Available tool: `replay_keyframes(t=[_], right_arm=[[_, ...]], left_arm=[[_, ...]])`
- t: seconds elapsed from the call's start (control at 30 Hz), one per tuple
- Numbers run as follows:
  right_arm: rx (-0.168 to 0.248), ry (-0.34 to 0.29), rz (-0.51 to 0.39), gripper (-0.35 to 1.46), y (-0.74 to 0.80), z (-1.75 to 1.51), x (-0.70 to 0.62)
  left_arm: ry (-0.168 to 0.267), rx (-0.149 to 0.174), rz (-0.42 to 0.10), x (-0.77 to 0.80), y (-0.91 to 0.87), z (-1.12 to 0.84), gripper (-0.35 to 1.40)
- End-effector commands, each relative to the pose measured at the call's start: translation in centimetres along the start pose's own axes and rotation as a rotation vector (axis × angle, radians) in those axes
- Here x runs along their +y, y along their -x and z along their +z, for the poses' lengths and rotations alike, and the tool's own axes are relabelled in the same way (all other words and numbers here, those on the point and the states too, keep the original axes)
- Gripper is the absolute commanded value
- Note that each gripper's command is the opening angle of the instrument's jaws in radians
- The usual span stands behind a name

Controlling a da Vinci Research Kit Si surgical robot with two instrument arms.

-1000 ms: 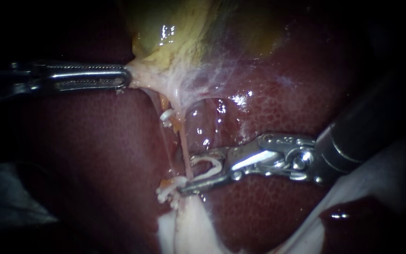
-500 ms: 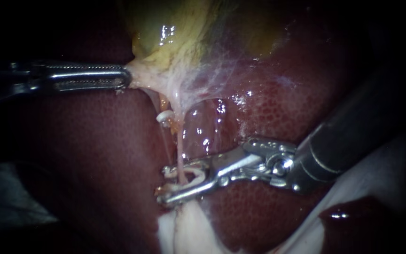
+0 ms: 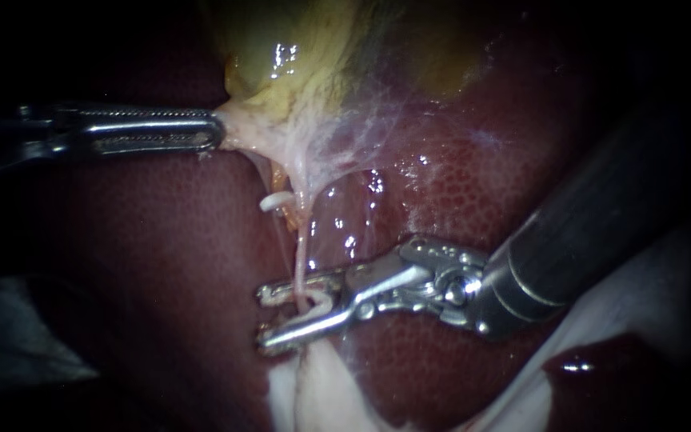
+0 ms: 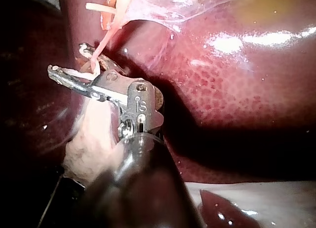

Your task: Clipping first clip right tube

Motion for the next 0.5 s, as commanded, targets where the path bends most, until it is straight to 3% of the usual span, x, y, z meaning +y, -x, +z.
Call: replay_keyframes(t=[0.03, 0.2, 0.5], right_arm=[[0.002, 0.000, 0.000, 0.49, -0.02, -0.01, -0.03], [0.004, -0.007, 0.006, 0.48, -0.11, -0.04, -0.17], [0.004, -0.012, 0.028, 0.32, -0.16, -0.12, -0.23]], left_arm=[[-0.002, 0.000, 0.000, 0.00, 0.00, -0.01, -0.35], [-0.002, 0.000, 0.000, -0.02, 0.00, -0.01, -0.35], [-0.002, 0.000, 0.000, -0.02, 0.00, -0.01, -0.35]])
